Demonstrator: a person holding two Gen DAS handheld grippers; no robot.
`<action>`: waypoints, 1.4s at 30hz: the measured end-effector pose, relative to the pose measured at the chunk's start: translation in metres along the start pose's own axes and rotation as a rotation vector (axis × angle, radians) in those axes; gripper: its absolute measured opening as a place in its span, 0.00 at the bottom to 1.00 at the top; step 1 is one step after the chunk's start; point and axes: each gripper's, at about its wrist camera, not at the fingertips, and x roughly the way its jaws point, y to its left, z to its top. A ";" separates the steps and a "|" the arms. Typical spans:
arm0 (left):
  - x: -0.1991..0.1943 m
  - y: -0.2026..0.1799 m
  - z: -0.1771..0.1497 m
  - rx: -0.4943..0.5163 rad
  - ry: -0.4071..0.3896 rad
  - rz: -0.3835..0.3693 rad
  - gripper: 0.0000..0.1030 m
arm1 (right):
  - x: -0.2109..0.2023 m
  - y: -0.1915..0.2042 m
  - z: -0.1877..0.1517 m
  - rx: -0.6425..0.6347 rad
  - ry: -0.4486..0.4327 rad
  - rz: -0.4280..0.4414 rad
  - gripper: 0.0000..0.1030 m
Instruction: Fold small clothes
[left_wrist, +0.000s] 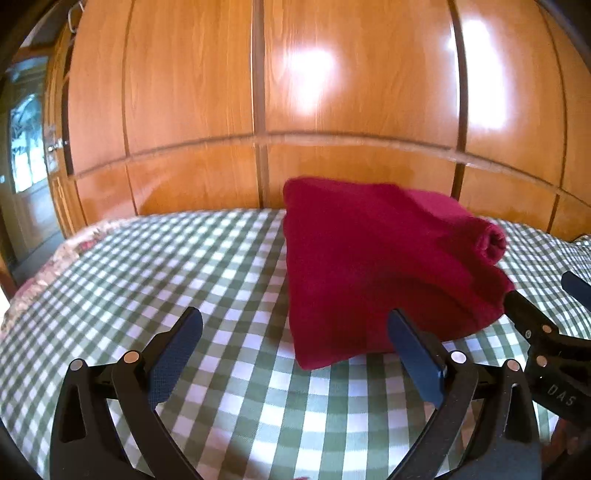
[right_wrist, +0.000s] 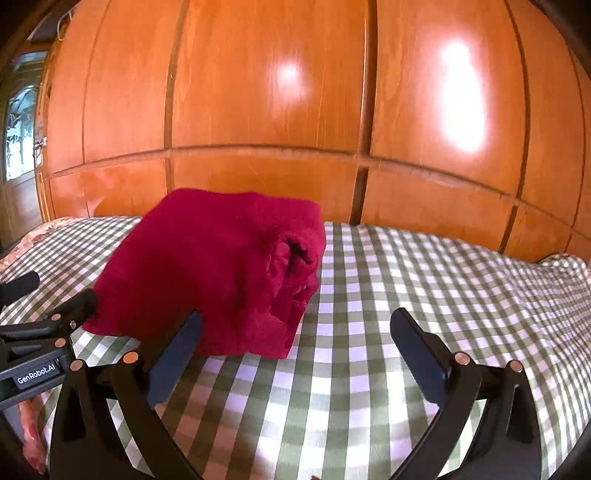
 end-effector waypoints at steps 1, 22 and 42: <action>-0.005 0.001 -0.001 0.000 -0.014 0.008 0.96 | -0.005 0.001 -0.002 -0.004 -0.013 -0.006 0.98; -0.043 0.029 -0.009 -0.018 -0.158 0.096 0.96 | -0.041 0.024 -0.006 0.058 -0.139 -0.106 0.98; -0.040 0.029 -0.012 -0.019 -0.148 0.084 0.96 | -0.033 0.021 -0.009 0.068 -0.102 -0.102 0.98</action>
